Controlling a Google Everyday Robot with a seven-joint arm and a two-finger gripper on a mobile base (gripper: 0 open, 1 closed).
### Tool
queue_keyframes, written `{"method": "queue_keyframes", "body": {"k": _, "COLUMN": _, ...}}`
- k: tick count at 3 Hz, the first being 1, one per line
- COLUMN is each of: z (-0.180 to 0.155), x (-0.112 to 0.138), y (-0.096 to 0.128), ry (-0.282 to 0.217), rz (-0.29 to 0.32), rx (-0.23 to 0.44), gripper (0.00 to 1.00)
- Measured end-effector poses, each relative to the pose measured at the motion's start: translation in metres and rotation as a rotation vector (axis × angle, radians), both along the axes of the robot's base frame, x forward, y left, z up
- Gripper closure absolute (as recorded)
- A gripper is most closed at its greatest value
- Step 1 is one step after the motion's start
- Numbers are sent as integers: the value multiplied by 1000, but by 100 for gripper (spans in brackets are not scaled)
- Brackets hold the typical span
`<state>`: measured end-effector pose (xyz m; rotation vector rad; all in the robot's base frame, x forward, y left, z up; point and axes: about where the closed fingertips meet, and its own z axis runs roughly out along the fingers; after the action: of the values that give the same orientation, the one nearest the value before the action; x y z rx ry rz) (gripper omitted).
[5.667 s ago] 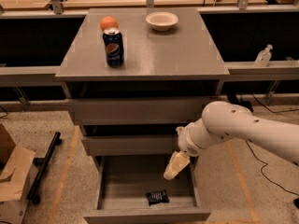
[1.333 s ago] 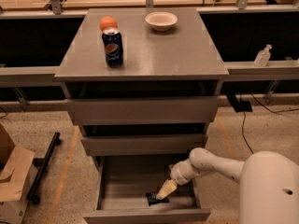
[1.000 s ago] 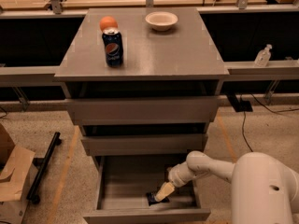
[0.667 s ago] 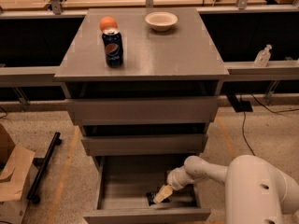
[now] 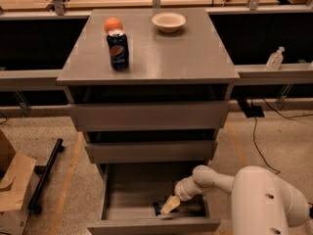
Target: Pick rxbar blueberry from bottom drawer and place on counter
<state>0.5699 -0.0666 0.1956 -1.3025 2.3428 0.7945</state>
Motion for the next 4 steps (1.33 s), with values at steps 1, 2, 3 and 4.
{"method": "queue_keyframes", "body": {"k": 1, "z": -11, "x": 8, "y": 5, "ry": -3, "rz": 8, "rx": 16, "gripper": 0}}
{"method": "queue_keyframes", "body": {"k": 2, "z": -24, "x": 15, "y": 5, "ry": -1, "rz": 18, "rx": 54, "gripper": 0}}
{"method": "queue_keyframes", "body": {"k": 3, "z": -45, "x": 22, "y": 1, "ry": -17, "rz": 23, "rx": 105, "gripper": 0}}
{"method": "queue_keyframes", "body": {"k": 4, "z": -61, "x": 28, "y": 3, "ry": -51, "rz": 47, "rx": 129, "gripper": 0}}
